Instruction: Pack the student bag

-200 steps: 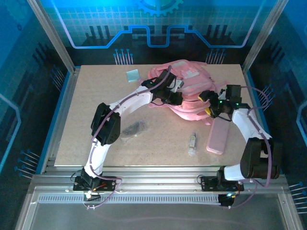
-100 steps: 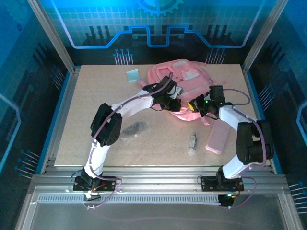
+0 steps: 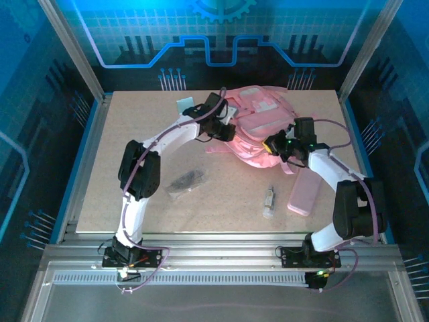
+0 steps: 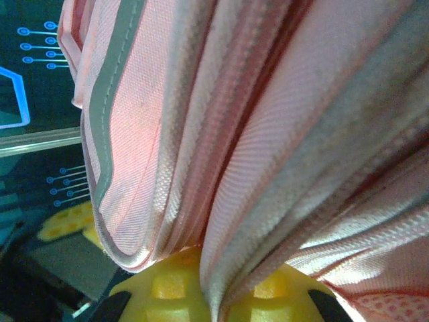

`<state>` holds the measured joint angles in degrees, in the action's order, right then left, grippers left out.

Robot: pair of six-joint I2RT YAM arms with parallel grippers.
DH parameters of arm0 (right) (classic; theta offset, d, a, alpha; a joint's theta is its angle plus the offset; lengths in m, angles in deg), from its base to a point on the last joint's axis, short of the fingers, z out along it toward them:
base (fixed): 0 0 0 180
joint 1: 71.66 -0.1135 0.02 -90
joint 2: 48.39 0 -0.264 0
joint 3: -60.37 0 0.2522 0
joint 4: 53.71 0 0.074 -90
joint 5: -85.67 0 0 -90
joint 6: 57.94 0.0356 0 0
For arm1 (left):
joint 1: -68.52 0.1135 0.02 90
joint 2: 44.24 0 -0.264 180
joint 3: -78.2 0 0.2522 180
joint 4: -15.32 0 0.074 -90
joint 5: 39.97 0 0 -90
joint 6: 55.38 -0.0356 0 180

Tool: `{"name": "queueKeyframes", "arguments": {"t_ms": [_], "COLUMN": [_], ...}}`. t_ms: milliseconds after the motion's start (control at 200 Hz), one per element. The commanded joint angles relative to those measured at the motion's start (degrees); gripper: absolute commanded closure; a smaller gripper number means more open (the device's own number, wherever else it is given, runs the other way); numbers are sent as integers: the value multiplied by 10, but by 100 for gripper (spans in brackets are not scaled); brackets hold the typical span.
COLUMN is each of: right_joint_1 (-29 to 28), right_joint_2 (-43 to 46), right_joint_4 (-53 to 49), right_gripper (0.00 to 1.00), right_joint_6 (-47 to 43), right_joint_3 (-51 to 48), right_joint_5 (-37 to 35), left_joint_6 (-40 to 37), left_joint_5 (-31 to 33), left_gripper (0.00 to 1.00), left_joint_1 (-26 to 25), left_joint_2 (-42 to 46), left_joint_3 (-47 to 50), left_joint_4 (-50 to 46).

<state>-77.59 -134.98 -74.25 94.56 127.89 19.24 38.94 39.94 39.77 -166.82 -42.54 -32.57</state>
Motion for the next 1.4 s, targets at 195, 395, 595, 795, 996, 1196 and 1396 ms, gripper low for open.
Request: {"name": "queueKeyframes", "arguments": {"t_ms": [195, 395, 595, 795, 996, 1196, 1396], "right_joint_1": [-35, -44, -16, 56, 92, 102, 120], "right_joint_2": [-14, 12, 58, 96, 131, 138, 120], "right_joint_4": [-48, -199, -412, -476, -436, -410, -363], "right_gripper": [92, 35, 0, 0, 0, 0, 0], "right_joint_6": [-37, -126, -277, -309, -291, -312, -325], "right_joint_3": [66, 113, 160, 116, 7, -63, -108], "right_joint_5": [6, -23, -192, -306, -350, -334, -291], "left_joint_6": [92, 110, 125, 176, 208, 215, 232], "left_joint_5": [95, 71, 45, 28, -13, -26, -45], "left_gripper": [61, 36, 25, 1, 1, 1, 1], "left_joint_1": [52, 52, 52, 52, 51, 51, 51], "left_joint_2": [-30, -21, 47, 135, 185, 192, 196], "left_joint_3": [-48, -38, 30, 136, 201, 222, 229], "left_joint_4": [-2, -23, -19, 36, 83, 88, 107]}}
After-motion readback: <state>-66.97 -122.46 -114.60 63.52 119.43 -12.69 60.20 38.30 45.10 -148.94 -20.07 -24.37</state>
